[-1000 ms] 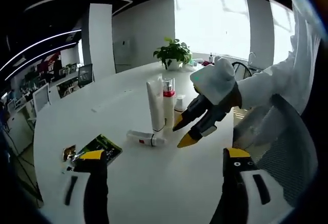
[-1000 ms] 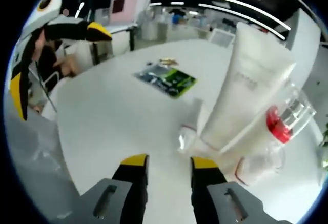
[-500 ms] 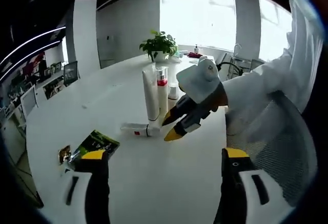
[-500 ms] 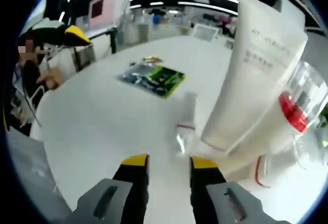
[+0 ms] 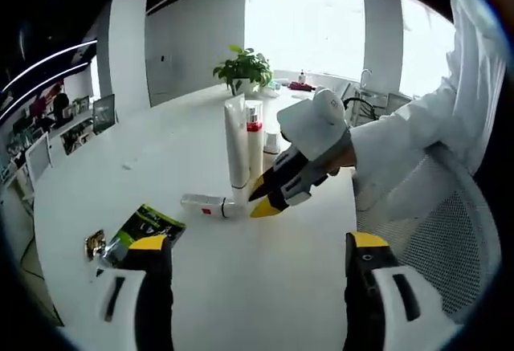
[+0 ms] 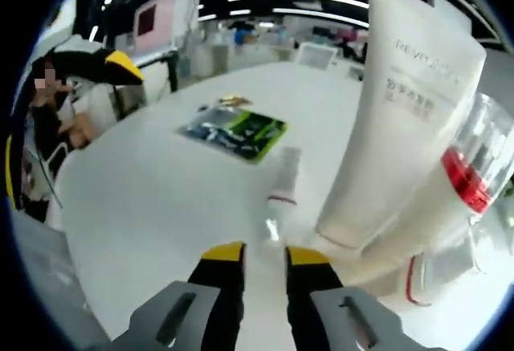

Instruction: Arrange the skincare products in the storage area until every visible bottle or jar stands upright without overlapping.

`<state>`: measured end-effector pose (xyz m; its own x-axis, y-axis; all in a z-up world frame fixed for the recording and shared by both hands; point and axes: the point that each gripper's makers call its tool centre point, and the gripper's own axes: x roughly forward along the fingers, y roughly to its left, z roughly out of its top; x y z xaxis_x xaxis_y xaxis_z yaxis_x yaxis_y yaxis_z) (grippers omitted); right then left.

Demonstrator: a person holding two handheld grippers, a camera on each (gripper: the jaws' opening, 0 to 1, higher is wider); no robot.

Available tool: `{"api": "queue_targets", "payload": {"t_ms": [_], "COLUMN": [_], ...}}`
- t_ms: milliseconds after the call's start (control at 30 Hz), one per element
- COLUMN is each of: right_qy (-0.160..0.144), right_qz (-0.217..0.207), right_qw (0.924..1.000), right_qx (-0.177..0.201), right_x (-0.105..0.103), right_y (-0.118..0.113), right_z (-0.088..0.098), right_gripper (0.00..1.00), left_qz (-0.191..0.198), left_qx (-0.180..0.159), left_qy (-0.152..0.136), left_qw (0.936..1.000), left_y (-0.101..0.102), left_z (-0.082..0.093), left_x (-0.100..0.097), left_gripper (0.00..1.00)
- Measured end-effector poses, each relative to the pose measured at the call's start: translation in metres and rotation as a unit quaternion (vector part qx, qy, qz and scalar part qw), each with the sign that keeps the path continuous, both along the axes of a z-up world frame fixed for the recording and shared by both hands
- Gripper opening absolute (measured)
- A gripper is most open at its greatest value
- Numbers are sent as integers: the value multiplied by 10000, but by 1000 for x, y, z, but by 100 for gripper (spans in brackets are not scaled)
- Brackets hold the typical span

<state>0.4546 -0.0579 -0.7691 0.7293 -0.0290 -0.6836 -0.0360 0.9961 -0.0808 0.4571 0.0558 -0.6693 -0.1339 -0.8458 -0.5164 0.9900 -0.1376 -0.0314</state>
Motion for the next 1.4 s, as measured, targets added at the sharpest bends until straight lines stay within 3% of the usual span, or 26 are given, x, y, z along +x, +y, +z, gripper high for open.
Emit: {"api": "queue_targets", "payload": {"t_ms": [133, 567, 767, 933, 1100, 1200, 1400], "right_qy": [156, 184, 170, 213, 313, 350, 396], "right_qz": [17, -61, -178, -112, -70, -80, 160], "right_qw": [9998, 9997, 9996, 9996, 9994, 9993, 9989], "right_qx": [-78, -128, -101, -172, -149, -87, -201], "right_x": [-1, 17, 20, 23, 21, 18, 11], "right_y": [-1, 5, 2, 1, 1, 2, 2], "right_z": [-8, -19, -22, -22, -24, -23, -13], "right_gripper": [23, 32, 28, 16, 13, 12, 12], "left_qz": [16, -67, -120, -218, -277, -354, -562], "left_qx": [25, 4, 6, 149, 117, 119, 347], "left_qy": [-4, 126, 213, 98, 91, -54, -659], "left_qw": [10000, 9999, 9997, 9996, 9995, 9993, 9956], "left_y": [-1, 1, 2, 1, -4, -6, -13], "left_z": [-2, -9, -15, -26, -24, -25, -36], "left_x": [1, -2, -1, 2, 3, 5, 16], "left_gripper": [84, 83, 82, 81, 80, 79, 76]}}
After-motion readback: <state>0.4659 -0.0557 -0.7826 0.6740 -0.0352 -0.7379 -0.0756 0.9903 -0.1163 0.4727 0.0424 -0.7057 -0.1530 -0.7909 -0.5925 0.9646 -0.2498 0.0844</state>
